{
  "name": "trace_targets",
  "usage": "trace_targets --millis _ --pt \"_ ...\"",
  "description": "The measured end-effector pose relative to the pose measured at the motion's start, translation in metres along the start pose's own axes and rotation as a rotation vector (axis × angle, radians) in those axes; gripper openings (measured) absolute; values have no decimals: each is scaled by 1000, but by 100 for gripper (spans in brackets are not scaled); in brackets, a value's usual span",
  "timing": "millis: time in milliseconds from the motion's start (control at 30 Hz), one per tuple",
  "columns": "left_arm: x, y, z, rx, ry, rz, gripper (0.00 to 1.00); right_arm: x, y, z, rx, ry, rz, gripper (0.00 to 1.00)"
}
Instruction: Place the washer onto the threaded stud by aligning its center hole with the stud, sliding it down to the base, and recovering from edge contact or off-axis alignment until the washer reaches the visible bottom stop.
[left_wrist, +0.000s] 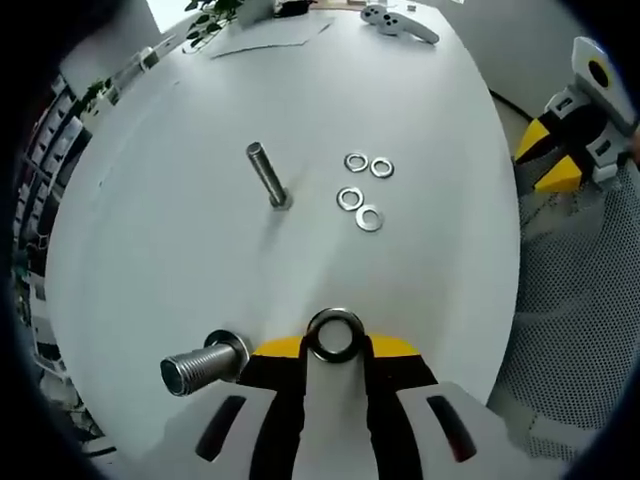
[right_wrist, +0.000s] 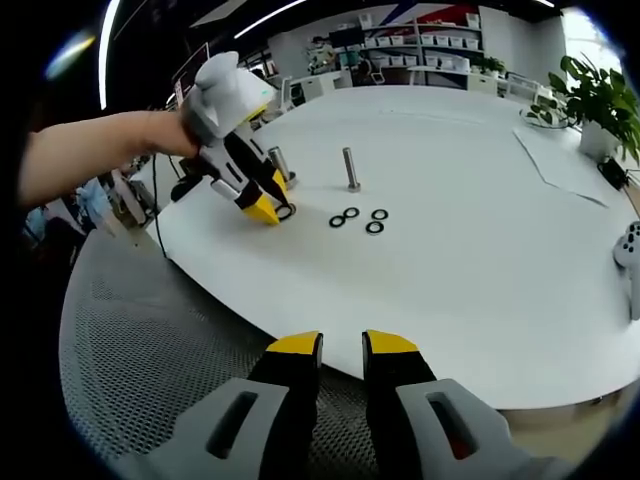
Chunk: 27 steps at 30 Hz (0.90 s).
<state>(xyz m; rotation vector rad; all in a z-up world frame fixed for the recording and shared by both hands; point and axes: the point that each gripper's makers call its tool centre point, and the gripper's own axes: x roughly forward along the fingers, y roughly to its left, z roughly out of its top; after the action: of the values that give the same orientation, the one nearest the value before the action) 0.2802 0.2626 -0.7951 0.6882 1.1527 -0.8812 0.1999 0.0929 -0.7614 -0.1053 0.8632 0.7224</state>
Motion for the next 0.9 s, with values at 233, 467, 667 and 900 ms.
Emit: trace_targets --millis 233,467,667,900 --pt "0 -1 2 -9 -3 -9 23 0 0 0 0 -1 0 19" --pt "1 -2 3 -5 4 -10 25 0 1 0 0 -2 1 19" --pt "1 -4 5 27 13 -14 23 0 0 0 2 -3 -1 19" --pt "2 -6 6 36 37 -10 20 0 -1 0 4 -4 -3 19"
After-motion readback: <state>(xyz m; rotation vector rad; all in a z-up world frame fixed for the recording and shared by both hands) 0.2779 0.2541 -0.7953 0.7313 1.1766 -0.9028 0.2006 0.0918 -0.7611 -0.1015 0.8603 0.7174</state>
